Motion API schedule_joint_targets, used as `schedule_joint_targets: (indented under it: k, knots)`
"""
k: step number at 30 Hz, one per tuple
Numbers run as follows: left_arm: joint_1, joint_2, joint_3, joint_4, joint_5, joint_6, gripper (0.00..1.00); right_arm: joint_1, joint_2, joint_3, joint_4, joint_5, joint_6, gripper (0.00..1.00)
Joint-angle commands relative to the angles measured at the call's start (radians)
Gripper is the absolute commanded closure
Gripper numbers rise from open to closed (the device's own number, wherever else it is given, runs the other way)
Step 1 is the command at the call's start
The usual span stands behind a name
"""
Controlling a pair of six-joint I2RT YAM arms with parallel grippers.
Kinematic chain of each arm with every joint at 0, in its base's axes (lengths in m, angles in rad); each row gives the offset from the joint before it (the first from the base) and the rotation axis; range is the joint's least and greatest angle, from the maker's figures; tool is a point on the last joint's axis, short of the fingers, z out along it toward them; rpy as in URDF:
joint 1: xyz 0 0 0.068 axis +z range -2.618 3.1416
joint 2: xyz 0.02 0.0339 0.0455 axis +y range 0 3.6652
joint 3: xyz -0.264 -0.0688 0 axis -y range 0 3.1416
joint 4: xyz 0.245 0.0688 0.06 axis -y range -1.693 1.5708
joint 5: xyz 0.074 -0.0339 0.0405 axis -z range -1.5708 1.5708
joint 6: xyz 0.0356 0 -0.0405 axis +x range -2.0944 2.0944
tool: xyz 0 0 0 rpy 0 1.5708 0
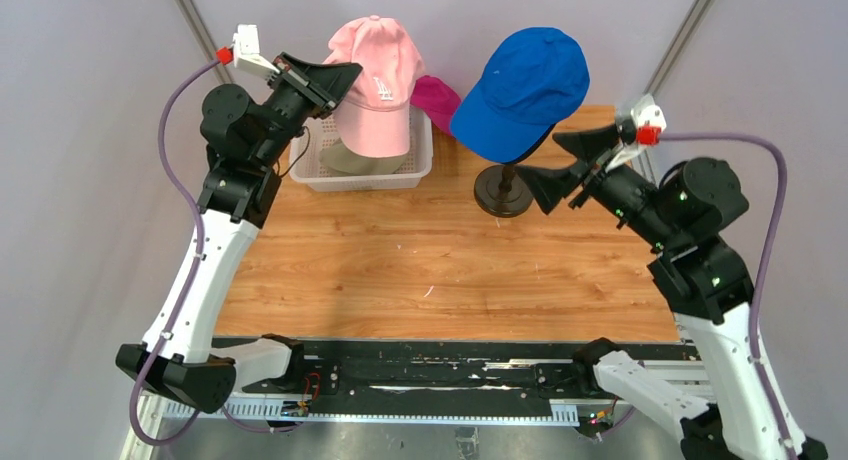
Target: Stack the hats
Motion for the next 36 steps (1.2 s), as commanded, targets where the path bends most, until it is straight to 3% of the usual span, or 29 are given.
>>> schedule_joint_targets:
  k: [1, 5, 9, 17, 23, 29, 36]
  knots:
    - [-0.029, 0.034, 0.063, 0.022, 0.038, -0.007, 1.00, 0.094, 0.145, 0.224, -0.114, 0.173, -0.137, 0.16]
    - [-0.034, 0.074, 0.093, 0.007, 0.047, -0.016, 1.00, 0.194, 0.294, 0.398, -0.192, 0.282, -0.207, 0.16]
    - [-0.034, 0.115, 0.151, -0.020, 0.055, -0.044, 1.00, 0.345, 0.364, 0.430, -0.173, 0.455, -0.294, 0.15]
    - [-0.033, 0.181, 0.272, -0.070, 0.076, -0.109, 1.00, 0.612, 0.408, 0.293, 0.029, 0.769, -0.561, 0.15]
    - [-0.029, 0.185, 0.220, -0.018, 0.118, -0.169, 1.00, 0.688, 0.358, 0.106, 0.263, 0.798, -0.738, 0.17]
    - [-0.029, 0.204, 0.195, 0.038, 0.168, -0.223, 1.00, 0.765, 0.409, 0.000, 0.471, 0.905, -0.977, 0.20]
    - [-0.028, 0.227, 0.202, 0.065, 0.205, -0.260, 1.00, 0.777, 0.460, -0.063, 0.633, 0.888, -1.078, 0.23]
